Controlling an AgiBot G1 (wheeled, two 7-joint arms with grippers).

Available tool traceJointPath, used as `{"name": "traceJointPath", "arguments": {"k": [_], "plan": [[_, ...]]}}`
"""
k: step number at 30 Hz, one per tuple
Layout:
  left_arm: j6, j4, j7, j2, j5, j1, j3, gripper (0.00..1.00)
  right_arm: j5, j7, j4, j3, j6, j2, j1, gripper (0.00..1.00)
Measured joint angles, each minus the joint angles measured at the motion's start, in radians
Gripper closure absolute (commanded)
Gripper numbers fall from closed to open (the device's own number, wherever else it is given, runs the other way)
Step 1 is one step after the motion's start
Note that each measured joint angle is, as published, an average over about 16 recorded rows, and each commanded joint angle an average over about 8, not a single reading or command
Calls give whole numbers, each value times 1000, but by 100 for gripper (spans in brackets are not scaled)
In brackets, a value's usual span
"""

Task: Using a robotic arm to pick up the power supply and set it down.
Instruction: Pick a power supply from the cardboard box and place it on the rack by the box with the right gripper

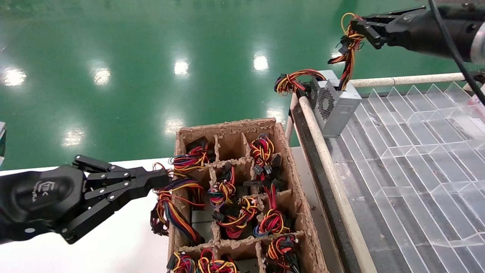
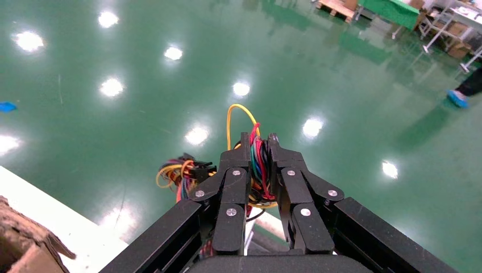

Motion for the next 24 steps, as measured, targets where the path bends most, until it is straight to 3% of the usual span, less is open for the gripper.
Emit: {"name": "traceJointPath", "arguments": {"k": [14, 15, 21, 23, 24], "plan": [[0, 0, 0, 0, 0, 0, 0, 100, 8, -80, -130, -23, -18, -95, 13, 97], [0, 0, 0, 0, 0, 0, 0, 100, 9, -83, -138, -24, -20, -101, 15, 90], [0, 0, 0, 0, 0, 0, 0, 100, 15, -102, -183, -25, -27, -126, 30, 15], [0, 0, 0, 0, 0, 0, 0, 100, 16, -107, -195, -26, -29, -133, 35, 0], [0, 0, 0, 0, 0, 0, 0, 100, 18, -110, -200, -26, -30, -136, 37, 0]]}}
